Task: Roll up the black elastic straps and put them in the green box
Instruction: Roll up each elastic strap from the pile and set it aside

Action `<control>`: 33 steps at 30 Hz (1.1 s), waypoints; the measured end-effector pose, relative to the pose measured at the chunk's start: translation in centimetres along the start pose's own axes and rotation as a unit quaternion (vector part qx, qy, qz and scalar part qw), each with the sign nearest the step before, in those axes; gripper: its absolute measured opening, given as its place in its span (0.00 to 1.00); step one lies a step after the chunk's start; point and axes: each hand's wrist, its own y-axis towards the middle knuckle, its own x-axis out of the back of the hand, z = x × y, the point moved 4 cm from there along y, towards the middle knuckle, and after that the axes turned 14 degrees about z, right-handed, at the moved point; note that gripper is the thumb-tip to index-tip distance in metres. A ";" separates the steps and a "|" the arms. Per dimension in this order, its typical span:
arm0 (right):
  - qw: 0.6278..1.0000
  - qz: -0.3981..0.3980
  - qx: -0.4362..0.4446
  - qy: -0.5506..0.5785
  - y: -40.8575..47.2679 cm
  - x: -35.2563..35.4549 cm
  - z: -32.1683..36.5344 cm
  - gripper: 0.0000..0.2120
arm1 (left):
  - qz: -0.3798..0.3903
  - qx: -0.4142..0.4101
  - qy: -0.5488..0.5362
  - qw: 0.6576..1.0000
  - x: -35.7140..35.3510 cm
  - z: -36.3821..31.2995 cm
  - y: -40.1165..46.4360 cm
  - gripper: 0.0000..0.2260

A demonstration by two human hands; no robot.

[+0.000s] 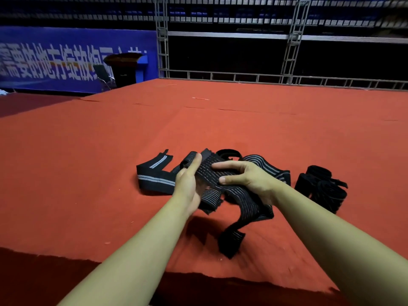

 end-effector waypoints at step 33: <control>0.794 -0.015 -0.335 -0.507 -5.9 4.9 -12.0 0.30 | -0.258 0.242 0.802 0.481 15.8 -1.6 -8.7 0.19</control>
